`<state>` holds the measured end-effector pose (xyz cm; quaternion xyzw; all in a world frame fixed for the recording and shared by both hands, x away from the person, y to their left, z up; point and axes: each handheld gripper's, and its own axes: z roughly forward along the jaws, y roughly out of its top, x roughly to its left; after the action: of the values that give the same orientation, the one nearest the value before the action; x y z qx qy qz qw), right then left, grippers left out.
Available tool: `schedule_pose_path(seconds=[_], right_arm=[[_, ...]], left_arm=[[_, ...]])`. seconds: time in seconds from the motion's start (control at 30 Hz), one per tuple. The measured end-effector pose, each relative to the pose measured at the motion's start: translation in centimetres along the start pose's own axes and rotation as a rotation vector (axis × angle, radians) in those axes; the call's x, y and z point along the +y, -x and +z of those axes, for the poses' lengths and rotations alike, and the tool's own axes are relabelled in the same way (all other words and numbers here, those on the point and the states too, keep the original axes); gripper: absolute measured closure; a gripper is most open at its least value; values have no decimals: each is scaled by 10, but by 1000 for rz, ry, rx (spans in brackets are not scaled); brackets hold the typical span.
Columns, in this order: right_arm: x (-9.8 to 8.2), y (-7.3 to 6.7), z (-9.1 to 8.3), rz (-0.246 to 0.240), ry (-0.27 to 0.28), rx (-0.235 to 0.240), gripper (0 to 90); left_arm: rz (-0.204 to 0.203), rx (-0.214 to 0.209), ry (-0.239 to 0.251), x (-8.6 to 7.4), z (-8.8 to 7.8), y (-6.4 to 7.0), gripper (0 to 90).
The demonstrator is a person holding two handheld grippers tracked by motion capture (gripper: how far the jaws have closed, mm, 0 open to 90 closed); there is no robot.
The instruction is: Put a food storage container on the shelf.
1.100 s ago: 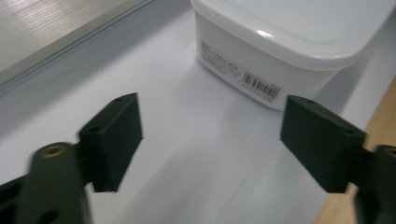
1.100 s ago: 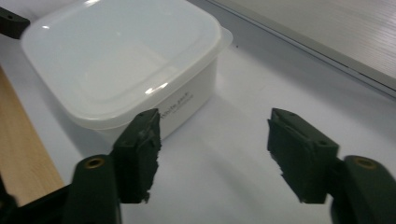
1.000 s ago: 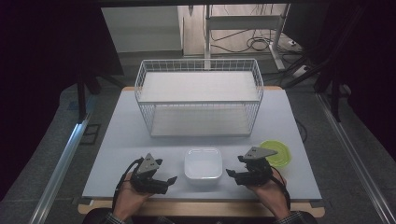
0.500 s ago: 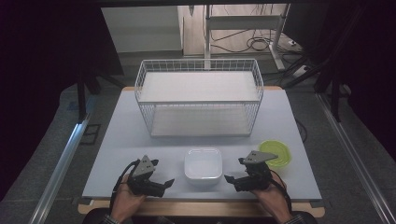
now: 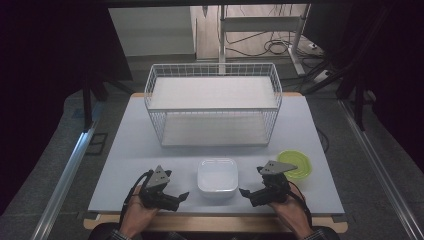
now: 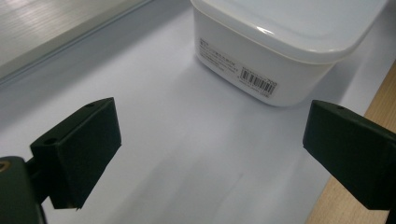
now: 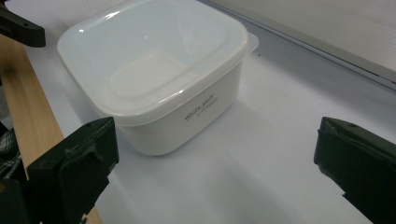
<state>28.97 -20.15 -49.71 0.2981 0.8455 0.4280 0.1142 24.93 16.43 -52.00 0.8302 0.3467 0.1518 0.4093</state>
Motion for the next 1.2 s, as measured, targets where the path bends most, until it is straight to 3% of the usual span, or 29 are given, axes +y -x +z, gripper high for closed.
schedule_pose_path(seconds=[0.2, 0.3, 0.37, 0.47, 0.6, 0.8, 0.9, 1.0, 1.2], right_arm=[[2, -2, 4, -10, -18, 16, 0], [3, -6, 6, -22, -30, 8, 0], [5, -8, 8, -3, -39, 5, 0], [9, -9, 10, 16, -45, 25, 0], [13, -13, 12, 9, -59, 14, 38], [23, -12, 17, 45, -73, 55, 96], [29, -8, 20, 74, -68, 62, 143], [32, -5, 25, 92, -81, 74, 171], [36, 2, 33, 157, -110, 125, 226]], left_arm=[[19, -10, -28, 9, 1, 4, 47], [5, -39, -13, 13, 0, 3, 43], [-3, -62, -5, 17, 0, 2, 47], [13, -56, -15, 24, 1, 3, 95], [13, -65, -13, 31, 4, 2, 143], [-13, -110, 2, 40, 11, -2, 153], [-32, -156, 5, 47, 18, -5, 170], [-35, -163, -15, 52, 27, -6, 173], [-77, -236, -40, 54, 38, -10, 149]])
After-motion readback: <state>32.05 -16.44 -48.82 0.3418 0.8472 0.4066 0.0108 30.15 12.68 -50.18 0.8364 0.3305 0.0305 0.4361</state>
